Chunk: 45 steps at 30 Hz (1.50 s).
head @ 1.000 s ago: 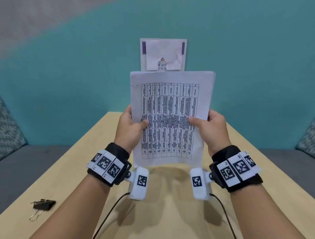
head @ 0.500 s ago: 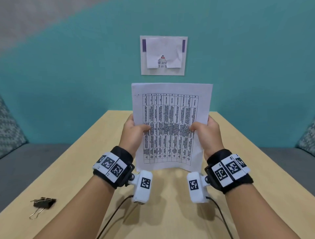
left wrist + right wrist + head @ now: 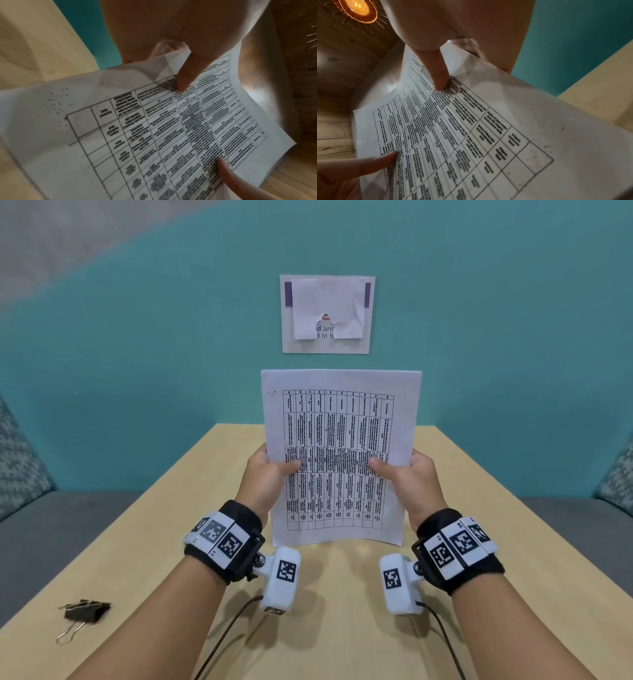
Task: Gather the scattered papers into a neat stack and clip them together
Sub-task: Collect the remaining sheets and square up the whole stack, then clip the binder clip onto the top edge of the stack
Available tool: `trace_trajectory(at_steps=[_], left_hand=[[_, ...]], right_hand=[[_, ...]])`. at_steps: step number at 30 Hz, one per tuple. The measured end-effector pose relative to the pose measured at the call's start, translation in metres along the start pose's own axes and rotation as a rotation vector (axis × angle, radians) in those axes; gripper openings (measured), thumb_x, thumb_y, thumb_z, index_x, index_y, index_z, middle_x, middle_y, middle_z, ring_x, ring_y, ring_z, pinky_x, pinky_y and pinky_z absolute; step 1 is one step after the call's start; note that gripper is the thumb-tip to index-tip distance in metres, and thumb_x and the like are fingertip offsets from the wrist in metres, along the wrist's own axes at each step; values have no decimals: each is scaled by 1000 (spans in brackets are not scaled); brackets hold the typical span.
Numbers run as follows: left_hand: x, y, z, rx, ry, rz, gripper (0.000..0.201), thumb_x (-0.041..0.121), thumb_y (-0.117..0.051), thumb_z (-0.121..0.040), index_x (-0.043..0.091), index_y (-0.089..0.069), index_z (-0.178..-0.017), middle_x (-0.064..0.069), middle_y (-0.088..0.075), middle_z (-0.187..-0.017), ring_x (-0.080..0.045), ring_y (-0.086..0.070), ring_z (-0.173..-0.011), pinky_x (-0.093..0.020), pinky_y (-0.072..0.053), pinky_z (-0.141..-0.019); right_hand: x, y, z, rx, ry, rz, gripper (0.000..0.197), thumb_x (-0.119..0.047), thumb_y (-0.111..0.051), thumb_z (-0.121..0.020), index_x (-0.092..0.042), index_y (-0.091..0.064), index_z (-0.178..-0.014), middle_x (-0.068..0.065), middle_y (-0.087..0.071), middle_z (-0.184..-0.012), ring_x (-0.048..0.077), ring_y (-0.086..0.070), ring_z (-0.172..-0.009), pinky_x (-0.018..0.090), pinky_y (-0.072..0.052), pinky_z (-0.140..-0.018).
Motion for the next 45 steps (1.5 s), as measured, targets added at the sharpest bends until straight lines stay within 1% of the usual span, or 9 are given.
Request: trace_trajectory(at_steps=[4, 12, 17, 24, 31, 34, 38, 42, 45], left_hand=[[9, 7, 3, -20, -10, -15, 37, -7, -63, -93, 11, -66, -125, -4, -76, -115, -21, -74, -101, -34, -58, -86], [47, 84, 35, 69, -35, -353, 10, 0, -75, -86, 8, -69, -88, -6, -74, -74, -17, -64, -58, -29, -52, -57], [51, 162, 79, 192, 1, -574, 7, 0, -73, -86, 7, -72, -84, -10, -74, -75, -21, -60, -60, -27, -47, -55], [31, 238, 123, 182, 434, -1216, 31, 45, -75, -86, 16, -66, -93, -3, -74, -83, -22, -65, -72, -32, -53, -65], [28, 240, 136, 169, 643, -1126, 52, 55, -63, -93, 4, -67, -88, -9, -70, -76, -24, -59, -59, -28, -47, -55], [22, 235, 135, 119, 669, -1003, 37, 37, -66, -95, 5, -68, -76, -7, -63, -65, -22, -49, -51, -25, -42, -52], [18, 239, 128, 177, 598, -961, 11, 12, -67, -89, 3, -70, -84, -11, -62, -72, -26, -53, -60, -31, -48, -60], [28, 238, 125, 274, 469, -849, 15, 11, -70, -91, 4, -69, -77, -14, -65, -83, -27, -62, -70, -33, -55, -59], [47, 228, 123, 338, 333, -765, 18, 11, -79, -85, 3, -64, -91, -19, -71, -88, -28, -67, -75, -40, -59, -77]], right_hand=[[-6, 0, 0, 3, 16, 2, 25, 1, -71, -89, -22, -71, -99, -2, -76, -104, 23, -72, -103, 48, -53, -101], [-28, -14, 14, -39, 36, -4, 22, 0, -72, -89, -18, -71, -101, 5, -75, -110, 24, -71, -107, 46, -52, -103], [-35, -50, 36, -118, 31, -24, 20, -1, -72, -89, -20, -69, -96, 5, -75, -111, 21, -70, -106, 45, -51, -104], [-30, -86, 58, -199, -9, -44, 21, -3, -73, -88, -19, -72, -103, 3, -75, -112, 22, -70, -107, 47, -52, -104], [-29, -87, 62, -200, -27, -63, 24, 1, -70, -90, -22, -71, -99, 2, -75, -111, 21, -71, -105, 44, -53, -103], [-26, -86, 61, -193, -42, -53, 22, -1, -71, -89, -21, -70, -97, 2, -75, -110, 22, -70, -106, 44, -52, -103], [-24, -83, 58, -183, -49, -52, 21, -1, -71, -89, -22, -69, -92, 0, -74, -107, 24, -68, -109, 42, -51, -102], [-22, -80, 54, -179, -43, -36, 20, -4, -72, -89, -23, -70, -92, 0, -75, -108, 23, -69, -107, 45, -51, -103], [-20, -79, 53, -178, -47, -36, 20, -4, -73, -89, -23, -71, -94, 0, -75, -109, 24, -70, -107, 48, -51, -104]])
Point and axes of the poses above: each hand's wrist, its own z-axis away from the middle knuckle, its own y-axis out of the back of the hand, x = y × z, the point moved 1 cm from there along -z, towards the middle knuckle
